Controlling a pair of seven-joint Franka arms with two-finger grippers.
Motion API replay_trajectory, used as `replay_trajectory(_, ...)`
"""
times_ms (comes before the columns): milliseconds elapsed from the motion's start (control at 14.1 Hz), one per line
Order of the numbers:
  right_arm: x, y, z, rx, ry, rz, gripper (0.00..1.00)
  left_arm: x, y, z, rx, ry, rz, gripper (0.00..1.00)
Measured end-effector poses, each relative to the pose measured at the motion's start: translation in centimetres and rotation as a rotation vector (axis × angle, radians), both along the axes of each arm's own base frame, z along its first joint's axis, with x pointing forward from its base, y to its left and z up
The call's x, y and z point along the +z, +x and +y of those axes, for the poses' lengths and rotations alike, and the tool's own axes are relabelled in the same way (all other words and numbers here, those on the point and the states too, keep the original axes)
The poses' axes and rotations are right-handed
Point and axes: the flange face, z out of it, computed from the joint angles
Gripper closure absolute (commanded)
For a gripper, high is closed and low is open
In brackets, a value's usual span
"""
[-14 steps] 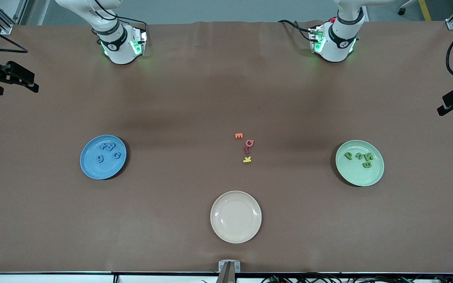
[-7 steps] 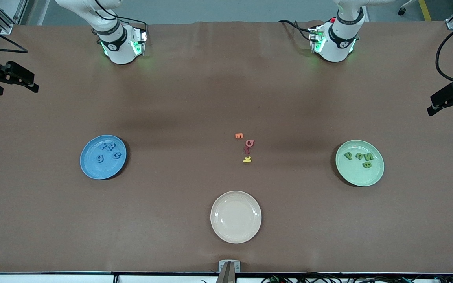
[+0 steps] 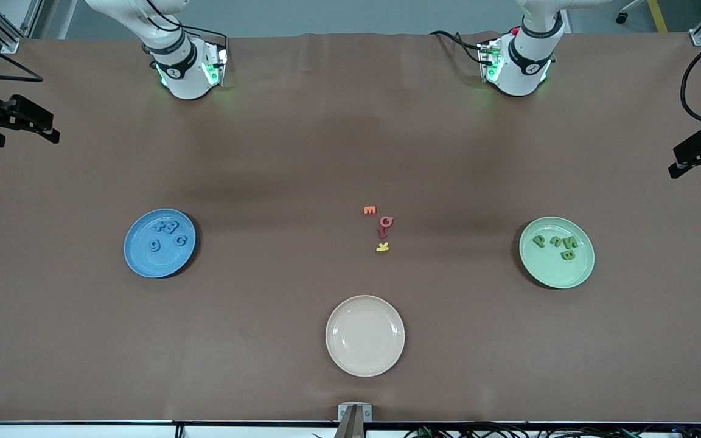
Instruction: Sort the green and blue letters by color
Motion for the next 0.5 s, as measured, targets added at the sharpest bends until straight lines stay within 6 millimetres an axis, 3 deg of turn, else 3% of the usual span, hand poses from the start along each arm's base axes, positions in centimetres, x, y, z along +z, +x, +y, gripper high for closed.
replay_trajectory(497, 0.0, 0.0, 0.0, 0.000, 0.000, 0.001, 0.00, 0.3, -0.1, -1.2, 0.061, -0.009, -0.005, 0.00)
